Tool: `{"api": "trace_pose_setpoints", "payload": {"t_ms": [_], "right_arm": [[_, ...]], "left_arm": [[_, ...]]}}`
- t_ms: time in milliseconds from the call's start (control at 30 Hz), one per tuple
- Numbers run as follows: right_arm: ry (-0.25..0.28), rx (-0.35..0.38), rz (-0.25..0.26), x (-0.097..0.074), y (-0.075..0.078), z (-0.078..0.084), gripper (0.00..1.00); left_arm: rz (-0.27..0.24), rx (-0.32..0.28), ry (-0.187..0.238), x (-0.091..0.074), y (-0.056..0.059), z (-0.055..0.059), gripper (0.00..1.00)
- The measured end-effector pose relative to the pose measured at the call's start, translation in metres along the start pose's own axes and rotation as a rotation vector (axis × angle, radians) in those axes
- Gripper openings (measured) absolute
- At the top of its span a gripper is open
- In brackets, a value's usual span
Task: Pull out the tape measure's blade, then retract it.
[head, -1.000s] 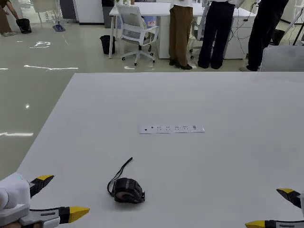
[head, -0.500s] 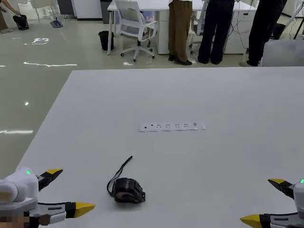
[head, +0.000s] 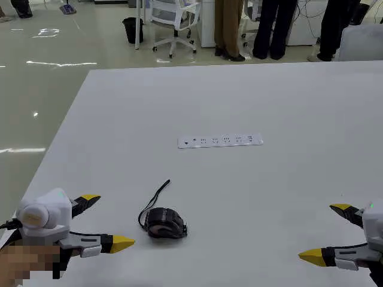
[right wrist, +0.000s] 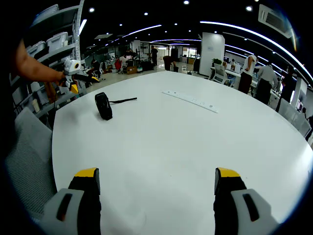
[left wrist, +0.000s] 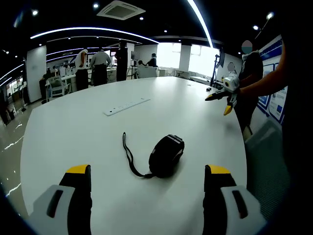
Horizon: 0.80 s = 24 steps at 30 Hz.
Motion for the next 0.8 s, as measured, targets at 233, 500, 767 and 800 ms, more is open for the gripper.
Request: {"api": "trace_pose_setpoints", "payload": {"t_ms": [233,500,767,800], "right_arm": [[-0.025,-0.003,-0.030,0.016,0.000,-0.003,1.00],[-0.039,-0.027,-0.079,0.034,-0.004,-0.010,0.98],[-0.062,-0.076,-0.146,0.059,-0.020,-0.018,0.96],[-0.063,-0.081,-0.155,0.062,-0.022,-0.020,0.95]], "left_arm": [[0.030,0.028,-0.011,0.019,-0.004,0.000,0.94],[0.081,0.094,-0.023,0.032,-0.005,0.000,0.86],[0.127,0.148,-0.039,0.047,-0.003,-0.006,0.86],[0.136,0.170,-0.050,0.049,-0.002,-0.005,0.85]]}}
Point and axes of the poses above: the centre of the closed fingertips' face, and the gripper's own axes: x roughly forward along the fingers, y roughly to its right, z roughly out of its underside, the point moved 9 cm from there along -x, roughly backward along the fingers, and after that the axes turned 15 degrees about x, right-handed, at the moved point
